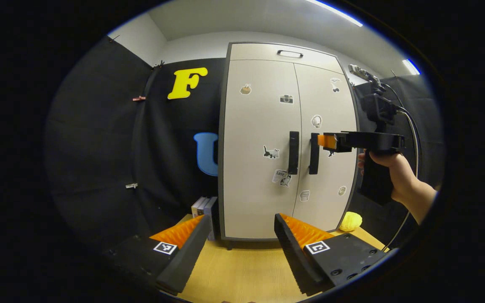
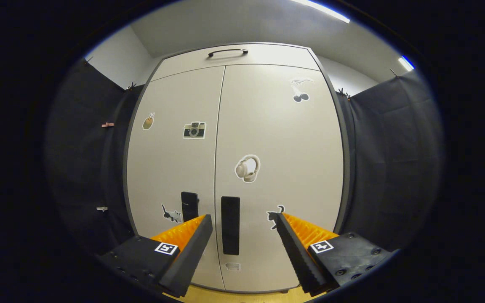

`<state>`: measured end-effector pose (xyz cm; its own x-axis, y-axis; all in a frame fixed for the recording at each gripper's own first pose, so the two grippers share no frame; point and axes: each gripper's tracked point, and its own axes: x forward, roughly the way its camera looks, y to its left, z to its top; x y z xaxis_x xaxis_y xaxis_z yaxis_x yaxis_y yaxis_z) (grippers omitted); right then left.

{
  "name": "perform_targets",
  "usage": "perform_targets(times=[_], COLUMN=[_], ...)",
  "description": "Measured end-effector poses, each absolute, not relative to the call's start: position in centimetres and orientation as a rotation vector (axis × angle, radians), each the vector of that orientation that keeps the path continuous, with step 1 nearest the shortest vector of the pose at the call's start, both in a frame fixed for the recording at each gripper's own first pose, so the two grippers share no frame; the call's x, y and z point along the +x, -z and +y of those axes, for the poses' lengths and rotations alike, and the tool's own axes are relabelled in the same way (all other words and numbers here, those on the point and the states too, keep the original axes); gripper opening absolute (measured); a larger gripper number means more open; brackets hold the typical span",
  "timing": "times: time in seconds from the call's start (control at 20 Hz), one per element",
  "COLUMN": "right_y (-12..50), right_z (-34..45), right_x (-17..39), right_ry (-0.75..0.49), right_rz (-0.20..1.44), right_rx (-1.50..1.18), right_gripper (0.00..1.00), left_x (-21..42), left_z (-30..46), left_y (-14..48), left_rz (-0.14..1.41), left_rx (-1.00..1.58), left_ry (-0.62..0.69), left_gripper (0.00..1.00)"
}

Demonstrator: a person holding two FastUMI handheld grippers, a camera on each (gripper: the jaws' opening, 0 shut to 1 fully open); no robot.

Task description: Open the right door of the double-door shoe cabinet with the right hand, and open the left door with the left hand.

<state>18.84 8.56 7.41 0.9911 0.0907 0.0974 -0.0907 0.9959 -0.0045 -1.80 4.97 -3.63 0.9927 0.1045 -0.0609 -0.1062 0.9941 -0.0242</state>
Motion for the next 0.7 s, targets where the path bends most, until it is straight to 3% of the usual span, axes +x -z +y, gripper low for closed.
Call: perform_targets(times=[0.5,0.6,0.7], right_y=[-1.7,-1.7,-1.9], right_z=[9.5,9.8,9.9], right_x=[25.1,25.6,25.6], right_ry=[-0.065,-0.063,-0.050], right_rz=[0.067,0.062,0.050], right_rx=[0.008,0.009,0.001], right_gripper=[0.98,0.91,0.78], left_x=[-3.7,-4.0,-4.2], left_z=[9.0,9.2,9.3], left_y=[5.8,5.8,5.9], left_rz=[0.117,0.118,0.120], left_rx=[-0.060,-0.068,-0.082], left_ry=[-0.243,-0.254,-0.255], left_gripper=[0.95,0.95,0.95])
